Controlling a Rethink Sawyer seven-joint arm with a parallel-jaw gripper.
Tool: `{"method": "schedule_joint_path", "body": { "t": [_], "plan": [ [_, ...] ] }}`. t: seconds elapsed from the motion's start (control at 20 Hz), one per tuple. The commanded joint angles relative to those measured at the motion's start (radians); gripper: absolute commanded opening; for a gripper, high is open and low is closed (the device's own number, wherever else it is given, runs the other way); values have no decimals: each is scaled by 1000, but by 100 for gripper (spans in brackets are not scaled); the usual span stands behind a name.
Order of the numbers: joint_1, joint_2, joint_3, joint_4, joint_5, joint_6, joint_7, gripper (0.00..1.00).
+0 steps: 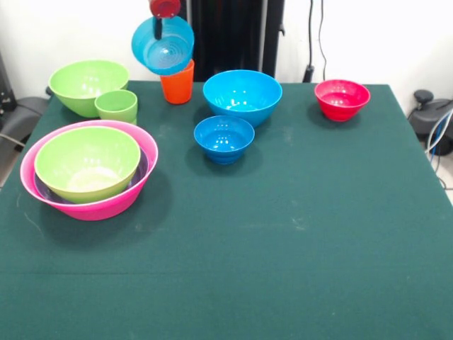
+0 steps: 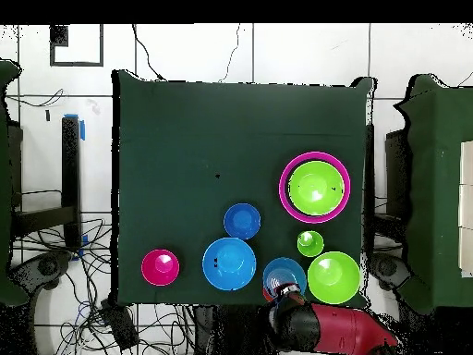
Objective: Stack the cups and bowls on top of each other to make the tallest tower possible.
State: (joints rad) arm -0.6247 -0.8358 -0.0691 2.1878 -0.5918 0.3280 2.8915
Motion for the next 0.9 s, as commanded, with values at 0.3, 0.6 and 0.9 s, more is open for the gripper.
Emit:
{"method": "schedule_joint_path", "body": {
  "t": [0.3, 0.6, 0.9],
  "plan": [
    [32, 52, 72, -136, -88, 8, -131, 0],
    [-21, 50, 145, -151, -115, 47, -229, 0],
    [-78, 59, 236, -203, -149, 96, -336, 0]
  ]
}}
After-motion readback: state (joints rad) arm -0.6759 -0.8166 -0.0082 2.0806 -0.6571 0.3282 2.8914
